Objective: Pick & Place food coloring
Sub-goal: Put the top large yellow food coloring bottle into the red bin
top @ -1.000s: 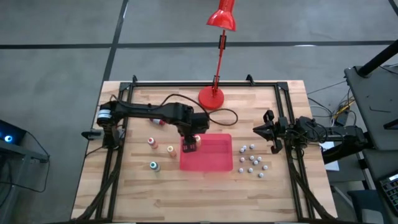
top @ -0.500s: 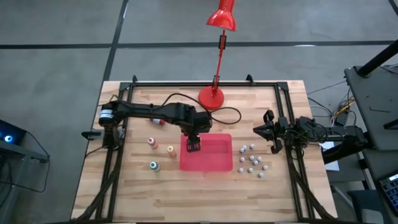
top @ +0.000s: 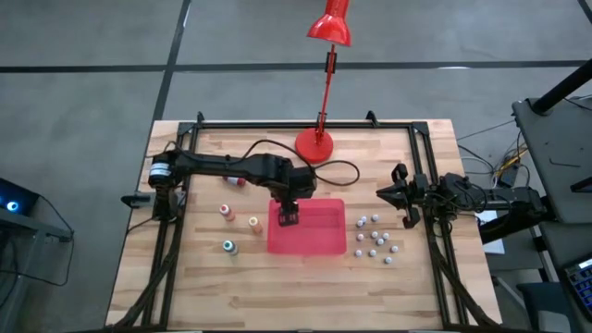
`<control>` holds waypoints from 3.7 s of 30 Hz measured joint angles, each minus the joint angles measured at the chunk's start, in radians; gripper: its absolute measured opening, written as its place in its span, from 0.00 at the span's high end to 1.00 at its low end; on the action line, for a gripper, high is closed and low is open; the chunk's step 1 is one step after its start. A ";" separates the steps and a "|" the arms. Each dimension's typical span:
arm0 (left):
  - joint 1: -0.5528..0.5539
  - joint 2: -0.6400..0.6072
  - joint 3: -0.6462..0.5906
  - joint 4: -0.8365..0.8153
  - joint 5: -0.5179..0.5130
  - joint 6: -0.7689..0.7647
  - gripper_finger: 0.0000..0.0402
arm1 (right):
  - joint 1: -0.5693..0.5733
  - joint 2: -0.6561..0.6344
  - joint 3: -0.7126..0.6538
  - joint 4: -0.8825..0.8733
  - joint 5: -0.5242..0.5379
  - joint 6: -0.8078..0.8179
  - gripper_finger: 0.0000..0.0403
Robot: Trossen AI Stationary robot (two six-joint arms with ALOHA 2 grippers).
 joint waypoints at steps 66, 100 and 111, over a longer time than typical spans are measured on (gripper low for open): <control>0.013 0.031 0.029 -0.008 -0.041 -0.041 0.58 | 0.000 0.000 0.000 0.001 -0.001 0.024 0.93; 0.015 0.032 -0.086 0.107 -0.003 -0.056 0.58 | 0.000 0.000 0.000 0.000 0.000 0.023 0.93; 0.016 0.032 -0.103 0.114 0.000 -0.063 0.58 | 0.000 0.000 0.000 0.000 0.000 0.023 0.93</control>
